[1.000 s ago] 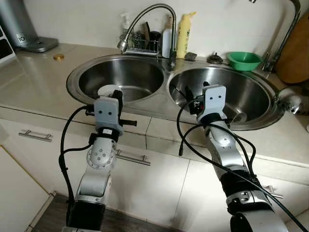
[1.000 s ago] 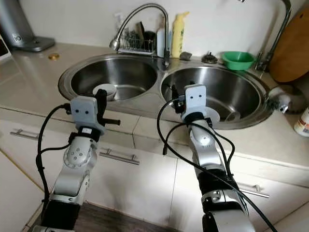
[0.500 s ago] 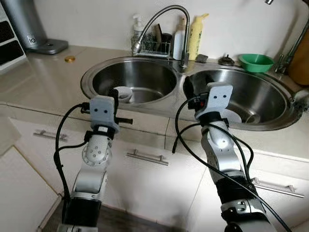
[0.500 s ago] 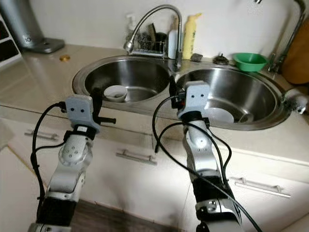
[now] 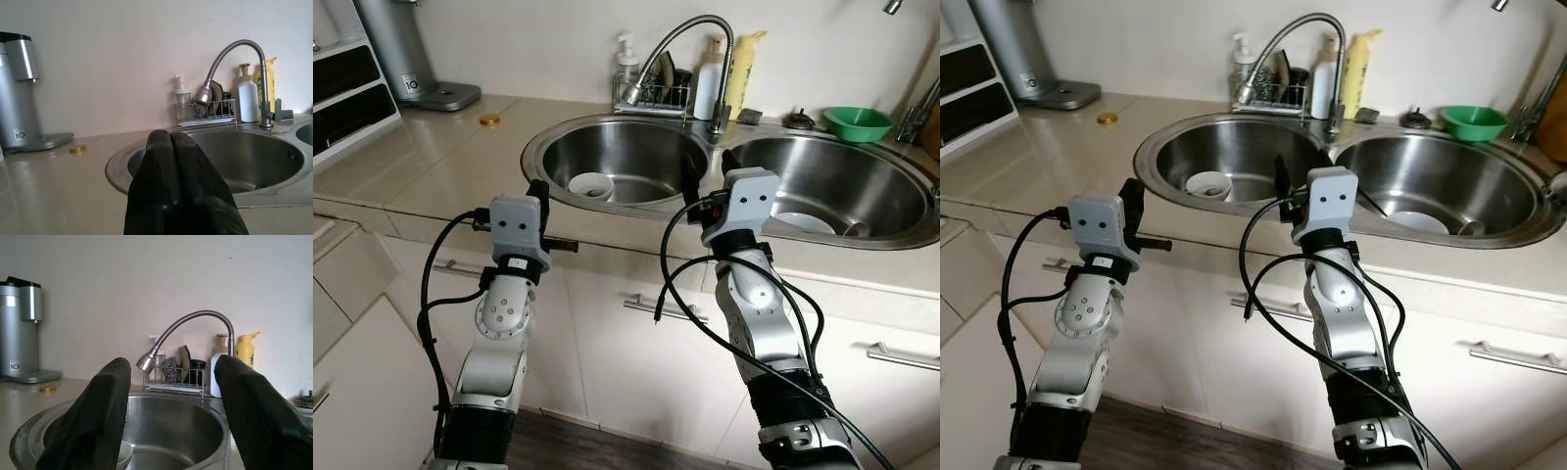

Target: Kitchen organization

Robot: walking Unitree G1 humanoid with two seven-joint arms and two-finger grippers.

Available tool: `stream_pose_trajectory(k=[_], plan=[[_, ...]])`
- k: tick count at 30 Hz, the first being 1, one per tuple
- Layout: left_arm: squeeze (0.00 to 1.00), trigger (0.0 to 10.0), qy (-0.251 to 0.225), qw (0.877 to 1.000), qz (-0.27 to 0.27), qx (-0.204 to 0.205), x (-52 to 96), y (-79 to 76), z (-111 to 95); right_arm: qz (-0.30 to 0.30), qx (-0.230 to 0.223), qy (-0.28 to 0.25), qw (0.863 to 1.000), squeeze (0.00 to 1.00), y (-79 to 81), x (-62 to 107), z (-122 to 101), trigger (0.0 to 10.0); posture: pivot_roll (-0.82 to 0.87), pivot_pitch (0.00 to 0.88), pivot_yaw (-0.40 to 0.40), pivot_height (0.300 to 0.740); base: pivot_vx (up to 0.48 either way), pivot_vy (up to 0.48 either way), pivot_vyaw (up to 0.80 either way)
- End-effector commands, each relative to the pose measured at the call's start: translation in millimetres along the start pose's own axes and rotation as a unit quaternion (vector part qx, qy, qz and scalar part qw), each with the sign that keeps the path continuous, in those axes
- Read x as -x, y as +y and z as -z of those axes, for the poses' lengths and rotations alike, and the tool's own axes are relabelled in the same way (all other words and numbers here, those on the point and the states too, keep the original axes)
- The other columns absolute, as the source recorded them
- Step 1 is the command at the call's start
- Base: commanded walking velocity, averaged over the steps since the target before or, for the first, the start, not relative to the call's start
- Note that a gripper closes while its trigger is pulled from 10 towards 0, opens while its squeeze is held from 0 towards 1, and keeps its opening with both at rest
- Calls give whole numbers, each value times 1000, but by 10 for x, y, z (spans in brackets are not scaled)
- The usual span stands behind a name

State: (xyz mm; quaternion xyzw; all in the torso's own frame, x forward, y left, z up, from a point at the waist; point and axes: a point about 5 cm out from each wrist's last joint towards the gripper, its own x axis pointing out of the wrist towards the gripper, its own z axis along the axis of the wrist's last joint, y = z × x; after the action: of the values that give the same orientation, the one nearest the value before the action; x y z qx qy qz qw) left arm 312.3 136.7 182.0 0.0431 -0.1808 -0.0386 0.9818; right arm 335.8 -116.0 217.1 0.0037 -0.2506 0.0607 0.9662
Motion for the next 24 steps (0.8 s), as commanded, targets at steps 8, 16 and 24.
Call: stream_pose_trajectory(k=[8, 16, 24], plan=[[0, 10000, -8, 1000, 12, 2, -4, -69, -30, 29, -5, 13, 999, 0, -73, 68, -3, 10000, 112, 0, 11, 740, 0, 466, 0], [0, 10000, -22, 1000, 14, 4, 28, -80, -47, 44, -2, 32, 999, 0, -143, 155, 46, 10000, 108, 0, 10, 740, 0, 84, -672], [0, 10000, -16, 1000, 23, -7, 43, -113, -21, 42, -3, 45, 998, 0, -110, 236, 77, 10000, 107, 0, 9, 740, 0, 0, -800]])
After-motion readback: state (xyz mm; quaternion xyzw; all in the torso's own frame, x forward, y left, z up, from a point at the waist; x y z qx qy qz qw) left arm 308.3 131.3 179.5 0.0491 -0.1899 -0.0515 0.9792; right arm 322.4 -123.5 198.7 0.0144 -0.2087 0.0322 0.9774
